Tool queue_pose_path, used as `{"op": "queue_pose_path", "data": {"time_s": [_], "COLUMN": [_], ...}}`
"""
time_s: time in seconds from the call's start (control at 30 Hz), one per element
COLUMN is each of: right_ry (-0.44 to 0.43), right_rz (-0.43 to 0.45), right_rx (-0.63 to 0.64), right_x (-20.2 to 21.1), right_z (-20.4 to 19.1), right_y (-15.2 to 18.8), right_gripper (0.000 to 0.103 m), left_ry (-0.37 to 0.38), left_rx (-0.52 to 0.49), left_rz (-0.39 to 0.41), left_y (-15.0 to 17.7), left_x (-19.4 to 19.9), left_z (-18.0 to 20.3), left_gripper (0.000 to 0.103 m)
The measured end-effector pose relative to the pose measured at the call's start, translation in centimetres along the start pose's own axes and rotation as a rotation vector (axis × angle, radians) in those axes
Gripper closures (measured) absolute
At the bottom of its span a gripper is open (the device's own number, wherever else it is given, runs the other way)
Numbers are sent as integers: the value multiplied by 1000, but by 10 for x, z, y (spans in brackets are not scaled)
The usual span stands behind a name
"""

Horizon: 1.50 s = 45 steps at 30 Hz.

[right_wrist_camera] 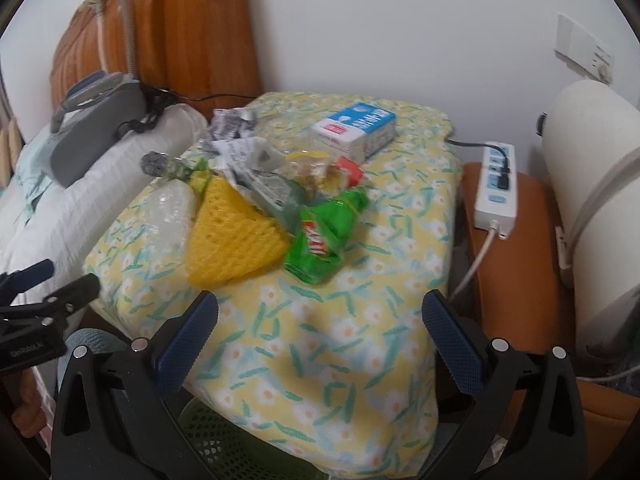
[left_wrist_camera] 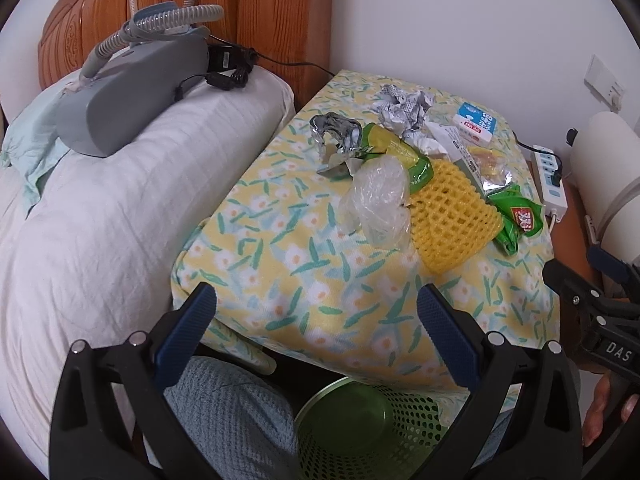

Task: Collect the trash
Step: 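Grasp the yellow foam net with the right gripper while the left grasps the clear plastic bag, then lower both tools over the green wastebasket and open both grippers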

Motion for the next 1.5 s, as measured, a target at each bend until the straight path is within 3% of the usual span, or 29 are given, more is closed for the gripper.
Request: {"op": "queue_pose_path", "data": {"time_s": [0.2, 0.43, 0.53, 0.6, 0.67, 0.9, 1.0, 1.27, 1.5], "right_ry": [-65, -72, -66, -85, -120, -106, -86, -110, -153], "right_rz": [37, -31, -70, -86, -84, -43, -25, 13, 31], "right_rx": [108, 125, 134, 127, 112, 81, 63, 41, 47], "right_x": [-15, -61, -75, -78, -74, -36, -18, 15, 32], "right_z": [-35, -47, -48, -48, -49, -40, -32, -24, -31], "right_y": [-35, -52, -49, -45, -42, -33, -27, -16, -7], "right_gripper": [8, 23, 45, 71, 82, 85, 84, 84, 84], "left_ry": [4, 3, 4, 8, 17, 99, 112, 135, 169], "left_rx": [13, -28, -69, -94, -118, -192, -207, -188, -192], "left_rz": [5, 20, 43, 52, 62, 52, 21, -56, -22], "left_y": [-8, -16, -19, -22, -25, -39, -40, -33, -25], "left_x": [-5, -11, -11, -12, -14, -37, -54, -85, -50], "left_z": [-11, -14, -9, -4, 2, 35, 46, 60, 52], "left_gripper": [7, 7, 7, 7, 7, 7, 17, 62, 66]}}
Point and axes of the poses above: each gripper's, at about its wrist camera, not at the fingertips, and x roughly against the way its jaws point, z to its right, y to its underside, the point moved 8 cm from there along -x, roughly the way its jaws point, and after that the axes turned 15 degrees about x, right-handed, at the moved point
